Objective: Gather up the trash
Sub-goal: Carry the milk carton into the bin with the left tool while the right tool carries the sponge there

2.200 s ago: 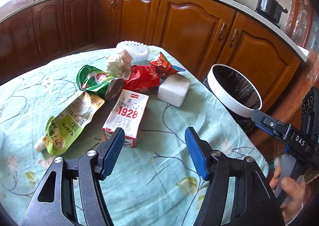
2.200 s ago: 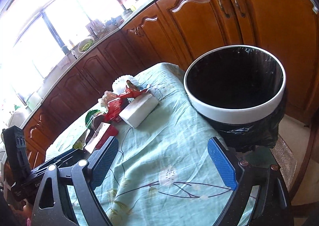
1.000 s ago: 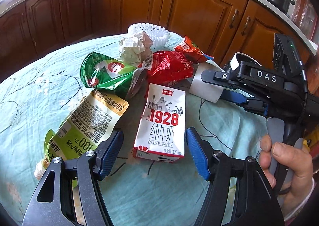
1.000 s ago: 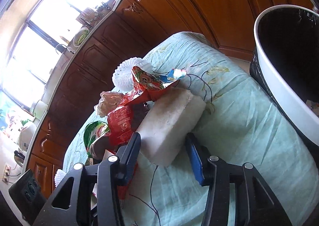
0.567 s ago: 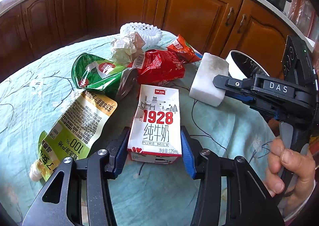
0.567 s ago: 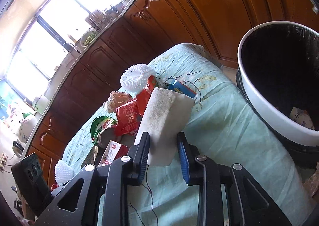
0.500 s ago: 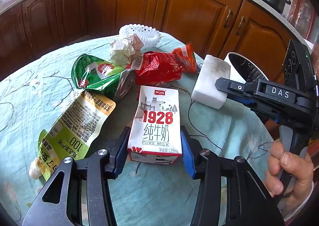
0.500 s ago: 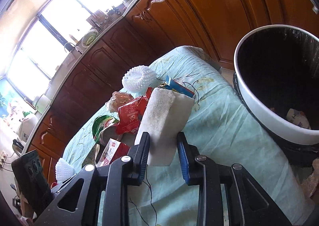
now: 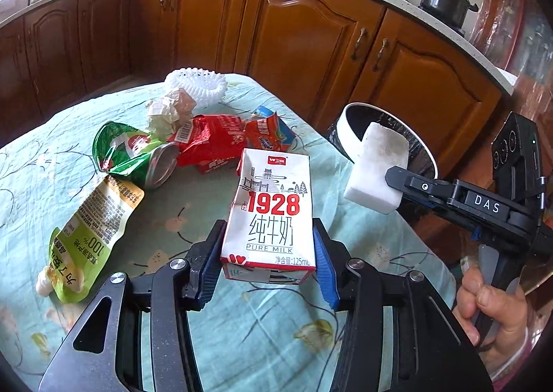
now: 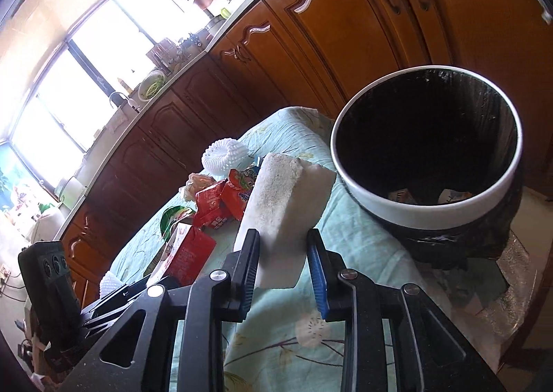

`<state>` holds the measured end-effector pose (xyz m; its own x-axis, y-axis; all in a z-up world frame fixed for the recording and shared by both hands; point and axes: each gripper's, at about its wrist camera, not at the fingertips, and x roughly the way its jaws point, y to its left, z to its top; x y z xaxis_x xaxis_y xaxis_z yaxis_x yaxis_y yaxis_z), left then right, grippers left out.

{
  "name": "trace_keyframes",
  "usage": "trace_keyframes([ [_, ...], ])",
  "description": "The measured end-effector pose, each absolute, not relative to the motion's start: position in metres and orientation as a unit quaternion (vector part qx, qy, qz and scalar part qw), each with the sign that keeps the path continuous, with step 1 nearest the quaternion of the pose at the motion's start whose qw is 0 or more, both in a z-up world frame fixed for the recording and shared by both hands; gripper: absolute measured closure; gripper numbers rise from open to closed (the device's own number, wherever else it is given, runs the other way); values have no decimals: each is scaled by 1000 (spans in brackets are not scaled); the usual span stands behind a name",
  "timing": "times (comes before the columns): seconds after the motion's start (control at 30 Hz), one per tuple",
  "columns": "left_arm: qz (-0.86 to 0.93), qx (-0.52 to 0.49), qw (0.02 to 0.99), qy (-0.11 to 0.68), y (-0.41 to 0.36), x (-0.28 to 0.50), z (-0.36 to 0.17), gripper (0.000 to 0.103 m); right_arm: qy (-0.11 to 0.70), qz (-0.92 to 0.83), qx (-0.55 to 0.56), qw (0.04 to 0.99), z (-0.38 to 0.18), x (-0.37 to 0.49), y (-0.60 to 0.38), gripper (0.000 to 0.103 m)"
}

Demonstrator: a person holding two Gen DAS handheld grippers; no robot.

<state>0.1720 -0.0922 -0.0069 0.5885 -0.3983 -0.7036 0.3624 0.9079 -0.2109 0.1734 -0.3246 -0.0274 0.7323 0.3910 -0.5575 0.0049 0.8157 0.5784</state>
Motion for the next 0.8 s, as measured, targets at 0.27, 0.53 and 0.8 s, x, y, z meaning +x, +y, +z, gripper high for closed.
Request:
trace_keyframes([
  [0.27, -233, -9, 889, 394, -122, 170, 0, 57, 334, 78, 293, 893, -25, 155, -365, 75],
  [0.53, -251, 4, 886, 390, -153, 171, 4, 57, 321, 51, 302, 896, -23, 147, -399, 75],
  [0.8, -265, 14, 883, 387, -180, 172, 8, 57, 317, 35, 297, 900, -24, 148, -413, 75],
])
